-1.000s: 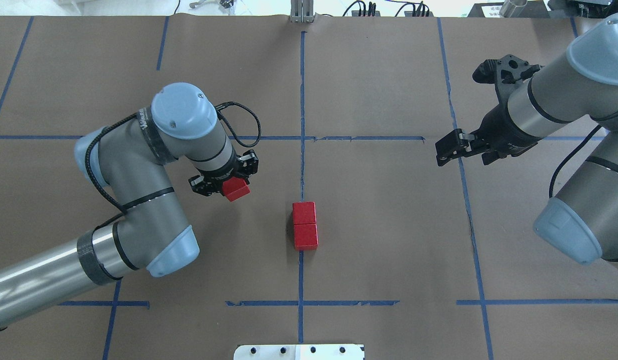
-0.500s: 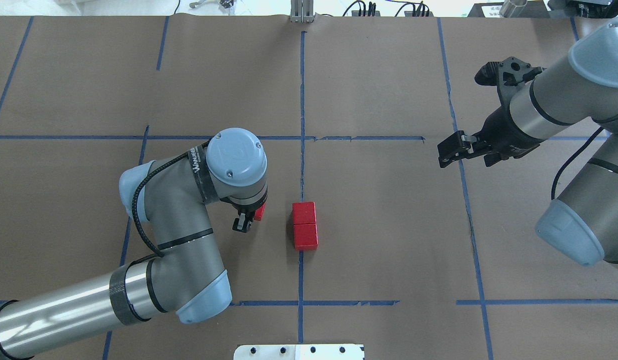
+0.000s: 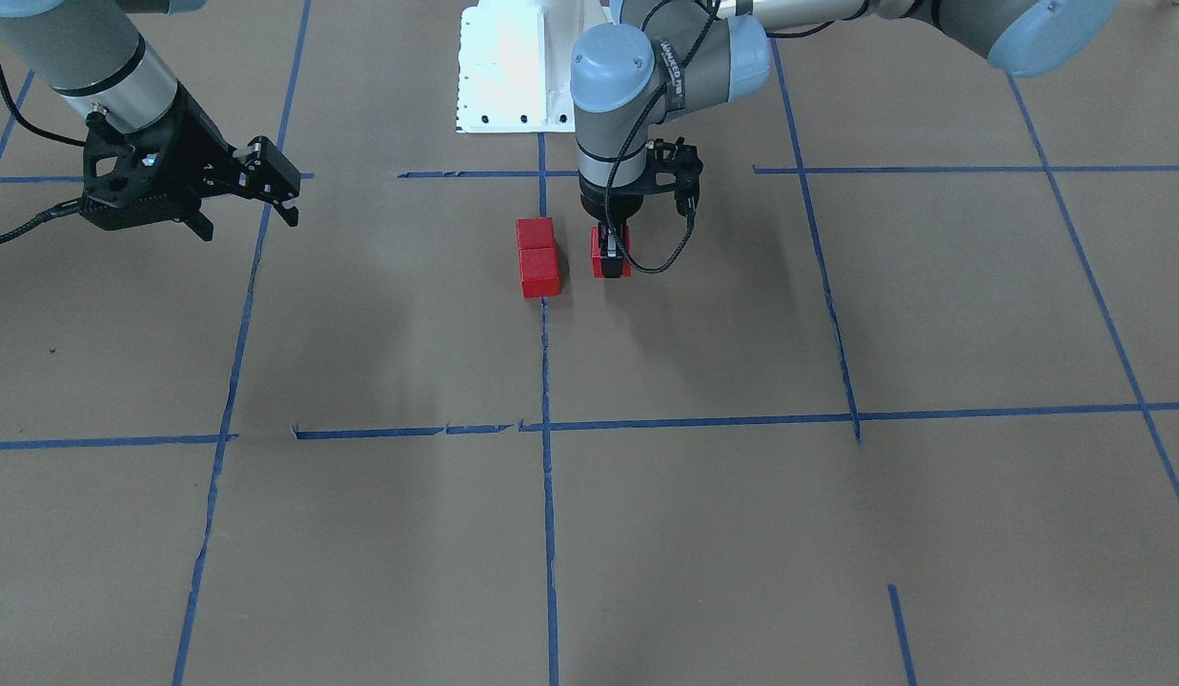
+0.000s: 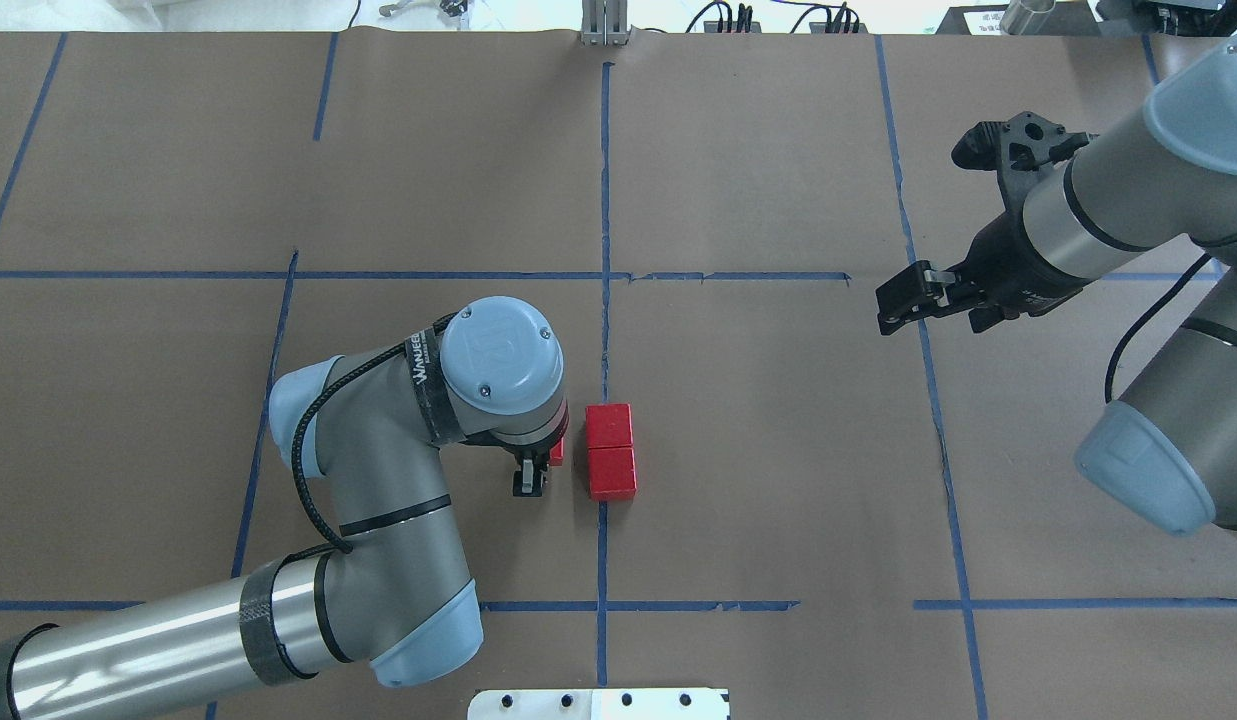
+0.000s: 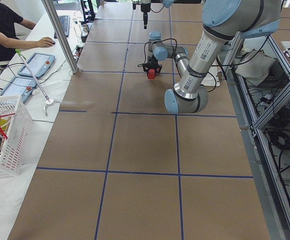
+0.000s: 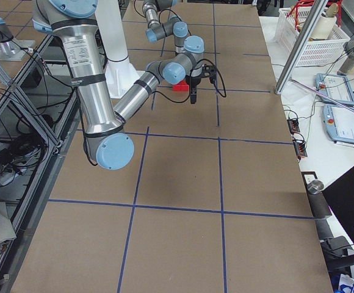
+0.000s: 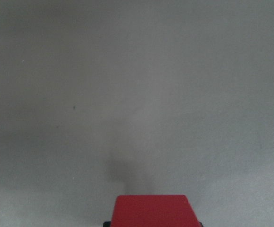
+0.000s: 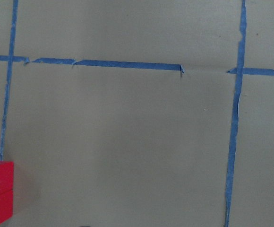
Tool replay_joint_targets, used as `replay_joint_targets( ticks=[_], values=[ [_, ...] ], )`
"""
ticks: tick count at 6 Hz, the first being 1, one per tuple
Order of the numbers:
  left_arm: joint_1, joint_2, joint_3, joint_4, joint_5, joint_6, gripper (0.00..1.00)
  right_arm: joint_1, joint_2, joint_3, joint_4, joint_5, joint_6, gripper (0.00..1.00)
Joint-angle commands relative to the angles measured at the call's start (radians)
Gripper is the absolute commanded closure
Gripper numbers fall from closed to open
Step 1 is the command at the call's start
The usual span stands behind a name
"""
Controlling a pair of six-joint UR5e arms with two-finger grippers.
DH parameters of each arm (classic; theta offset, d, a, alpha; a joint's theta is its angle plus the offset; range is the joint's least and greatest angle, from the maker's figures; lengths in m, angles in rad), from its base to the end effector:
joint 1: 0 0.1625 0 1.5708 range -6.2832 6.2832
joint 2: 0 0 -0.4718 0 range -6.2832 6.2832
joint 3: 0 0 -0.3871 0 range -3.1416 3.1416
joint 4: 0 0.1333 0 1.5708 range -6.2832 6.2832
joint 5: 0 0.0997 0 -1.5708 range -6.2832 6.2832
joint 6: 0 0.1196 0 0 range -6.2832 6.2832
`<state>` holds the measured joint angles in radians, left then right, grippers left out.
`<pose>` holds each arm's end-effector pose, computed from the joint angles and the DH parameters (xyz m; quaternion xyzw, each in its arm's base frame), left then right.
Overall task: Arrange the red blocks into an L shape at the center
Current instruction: 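Lower the cube beside the end of the cube pair and release it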
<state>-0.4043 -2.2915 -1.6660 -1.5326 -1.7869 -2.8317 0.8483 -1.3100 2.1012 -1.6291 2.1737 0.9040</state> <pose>0.6284 -0.3860 0.2483 -0.2473 0.3014 -0.6530 0.6493 -0.3039 -0.4437 0.3496 0.0337 -0.4390 -0.0252 0.8975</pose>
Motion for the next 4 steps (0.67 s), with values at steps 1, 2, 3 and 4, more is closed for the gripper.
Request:
replay_joint_targets(
  ticks=[1, 2, 3, 4],
  values=[
    [0.009, -0.003, 0.032, -0.058, 0.001, -0.008, 0.97, -0.002, -0.005, -0.001, 0.000, 0.000, 0.001, 0.00],
    [0.009, -0.003, 0.032, -0.058, 0.001, -0.029, 0.97, -0.002, -0.006, -0.003, 0.000, 0.000, 0.001, 0.00],
    [0.009, -0.003, 0.035, -0.058, 0.003, -0.043, 0.97, -0.002, -0.006, -0.006, 0.000, 0.000, 0.001, 0.00],
    [0.009, -0.003, 0.037, -0.058, 0.004, -0.051, 0.97, -0.002, -0.006, -0.006, 0.000, 0.000, 0.001, 0.00]
  ],
)
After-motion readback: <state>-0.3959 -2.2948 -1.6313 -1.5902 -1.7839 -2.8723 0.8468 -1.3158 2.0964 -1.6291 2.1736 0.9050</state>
